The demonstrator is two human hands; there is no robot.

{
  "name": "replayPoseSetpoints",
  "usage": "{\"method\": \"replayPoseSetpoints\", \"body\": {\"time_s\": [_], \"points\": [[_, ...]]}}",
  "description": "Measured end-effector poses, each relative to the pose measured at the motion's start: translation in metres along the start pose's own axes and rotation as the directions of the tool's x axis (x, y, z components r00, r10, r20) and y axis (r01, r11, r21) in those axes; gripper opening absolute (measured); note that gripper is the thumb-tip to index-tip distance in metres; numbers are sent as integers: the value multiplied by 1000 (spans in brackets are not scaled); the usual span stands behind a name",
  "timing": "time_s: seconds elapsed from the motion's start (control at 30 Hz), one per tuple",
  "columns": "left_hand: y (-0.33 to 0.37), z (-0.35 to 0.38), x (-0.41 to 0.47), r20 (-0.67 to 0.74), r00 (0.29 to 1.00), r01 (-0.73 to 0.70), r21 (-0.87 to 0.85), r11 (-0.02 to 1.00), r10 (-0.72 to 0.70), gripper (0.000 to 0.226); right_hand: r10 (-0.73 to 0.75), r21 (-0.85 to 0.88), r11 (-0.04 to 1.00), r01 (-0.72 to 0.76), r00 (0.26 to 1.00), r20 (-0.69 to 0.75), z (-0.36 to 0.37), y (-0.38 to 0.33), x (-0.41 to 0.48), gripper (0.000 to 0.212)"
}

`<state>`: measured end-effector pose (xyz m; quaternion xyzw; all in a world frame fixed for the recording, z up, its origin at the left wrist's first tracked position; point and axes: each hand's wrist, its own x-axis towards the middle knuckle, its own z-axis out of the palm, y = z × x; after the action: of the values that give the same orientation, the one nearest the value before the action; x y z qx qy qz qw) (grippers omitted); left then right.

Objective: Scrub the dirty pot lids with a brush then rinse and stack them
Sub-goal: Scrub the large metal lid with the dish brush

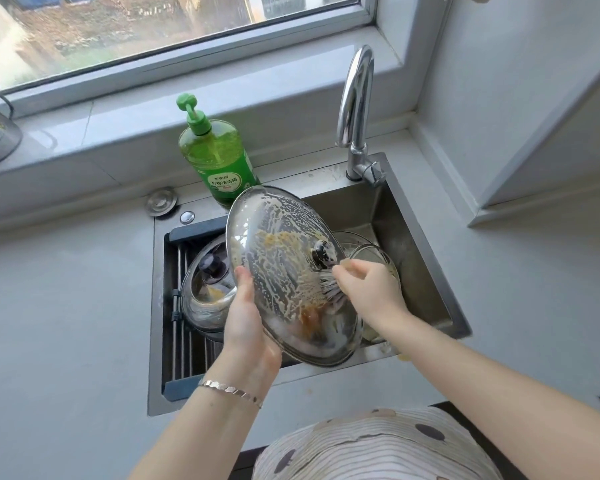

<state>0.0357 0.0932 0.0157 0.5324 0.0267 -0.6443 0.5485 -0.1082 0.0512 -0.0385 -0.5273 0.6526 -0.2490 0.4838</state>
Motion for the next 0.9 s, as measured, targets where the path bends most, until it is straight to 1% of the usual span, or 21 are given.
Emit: {"method": "replayPoseSetpoints", "body": {"time_s": [0.1,0.13,0.23,0.27,0.3,0.37,0.4,0.43,0.5,0.57,0.6,0.67,0.73,0.8,0.83,0.9], "points": [[8,1,4,13,1000,4,-14,1000,-4,57,-182,-84,979,188,980,78,12,-6,-23,21],[11,0,6,17,1000,14,-38,999,-14,59,-188,-100,976,196,979,76,10,-5,-23,21],[11,1,5,21,1000,15,-103,995,-13,59,-65,-26,998,64,998,-29,-1,-1,-6,20],[10,3,5,21,1000,5,-106,994,-3,58,-67,-48,997,66,997,-29,-1,-4,-8,19],[9,5,5,18,1000,3,-98,995,-2,57,-130,-91,987,130,991,3,1,-12,-15,17],[10,7,6,-12,1000,10,-68,998,-10,57,-323,-141,931,336,940,110,12,-26,-36,15],[13,6,8,-26,999,18,-59,998,-20,57,-386,-148,903,404,912,137,16,-28,-43,15],[16,5,9,-27,999,28,-61,998,-30,57,-412,-169,886,432,900,139,15,-26,-44,17],[21,4,8,-9,1000,29,-90,995,-30,55,-360,-233,898,373,928,97,7,-12,-36,16],[19,5,6,-14,1000,-9,-84,996,8,53,-316,-265,905,332,943,102,7,-2,-37,17],[16,6,6,-25,999,-34,-62,997,33,52,-339,-268,894,360,933,124,11,-3,-40,19],[11,10,4,-61,996,-61,-9,998,60,52,-425,-288,846,449,893,147,22,-16,-44,35],[12,13,3,-81,996,-30,5,1000,30,51,-478,-302,815,495,868,133,25,-30,-39,50],[18,11,4,-63,998,12,9,1000,-11,53,-506,-318,798,512,856,110,20,-32,-33,49],[21,9,4,-58,998,11,10,1000,-10,53,-521,-338,779,528,845,119,17,-29,-35,47],[24,6,6,-63,997,-41,11,999,42,54,-548,-353,745,566,821,161,17,-21,-47,48]]}}
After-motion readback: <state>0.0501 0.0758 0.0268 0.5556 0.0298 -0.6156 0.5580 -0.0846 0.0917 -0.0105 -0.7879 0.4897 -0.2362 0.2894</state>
